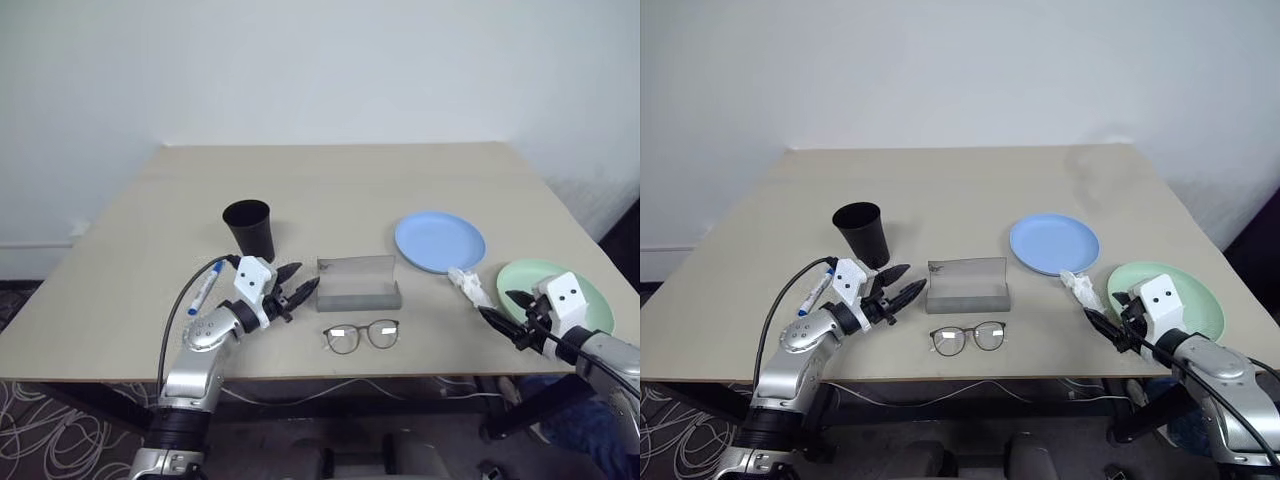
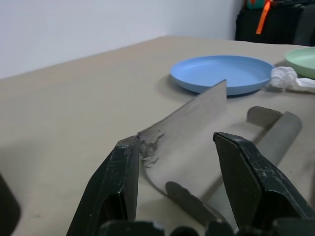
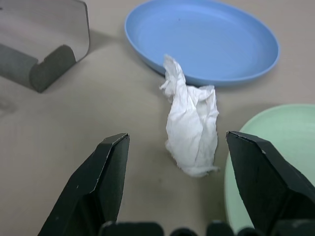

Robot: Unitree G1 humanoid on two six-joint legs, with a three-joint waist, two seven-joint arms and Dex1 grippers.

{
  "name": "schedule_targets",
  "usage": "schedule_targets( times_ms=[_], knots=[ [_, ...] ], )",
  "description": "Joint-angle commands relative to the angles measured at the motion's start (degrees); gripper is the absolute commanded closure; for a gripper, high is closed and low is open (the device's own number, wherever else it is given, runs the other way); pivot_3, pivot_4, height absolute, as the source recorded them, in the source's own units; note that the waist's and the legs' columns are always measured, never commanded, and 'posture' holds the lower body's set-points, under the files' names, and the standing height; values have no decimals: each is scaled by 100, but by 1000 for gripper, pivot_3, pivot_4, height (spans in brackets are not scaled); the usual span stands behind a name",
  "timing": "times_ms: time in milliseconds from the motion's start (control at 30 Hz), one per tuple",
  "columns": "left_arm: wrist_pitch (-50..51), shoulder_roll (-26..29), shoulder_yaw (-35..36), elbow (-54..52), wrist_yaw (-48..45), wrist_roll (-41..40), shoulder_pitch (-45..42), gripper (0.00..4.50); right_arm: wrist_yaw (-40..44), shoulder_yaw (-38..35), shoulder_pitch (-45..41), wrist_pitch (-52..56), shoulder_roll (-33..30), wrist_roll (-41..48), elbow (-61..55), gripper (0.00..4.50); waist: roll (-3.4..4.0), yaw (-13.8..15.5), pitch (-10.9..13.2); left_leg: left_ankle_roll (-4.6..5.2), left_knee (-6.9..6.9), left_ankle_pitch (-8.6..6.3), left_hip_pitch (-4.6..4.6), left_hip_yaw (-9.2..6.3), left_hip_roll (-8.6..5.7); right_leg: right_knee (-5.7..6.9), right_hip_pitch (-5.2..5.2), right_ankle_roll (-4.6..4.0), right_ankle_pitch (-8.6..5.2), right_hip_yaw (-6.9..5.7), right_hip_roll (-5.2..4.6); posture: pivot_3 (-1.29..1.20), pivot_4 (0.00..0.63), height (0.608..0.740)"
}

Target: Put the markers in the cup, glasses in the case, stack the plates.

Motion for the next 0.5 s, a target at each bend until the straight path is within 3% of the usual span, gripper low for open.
schedule_targets(
  times_ms=[33,400,500],
  knots=[
    [-91,-19,-11,-103,-1,-26,-157,2032,-210,59,-156,180,-142,-261,-43,1083,-1,-2,0,0,1,0,0,1,0,0,0,0,0,0,0,0,0,740],
    [-124,-78,-29,-50,-8,-16,-227,2032,-467,205,-649,719,-31,-440,521,1083,-1,-1,1,1,6,0,-1,3,2,-1,0,0,0,-2,0,0,0,740],
    [-129,-65,-25,-53,-18,-15,-234,1987,-591,283,-776,765,-1,-553,758,1692,-1,-3,1,3,5,-2,-1,3,2,-1,0,0,0,-1,1,0,0,740]
  ],
)
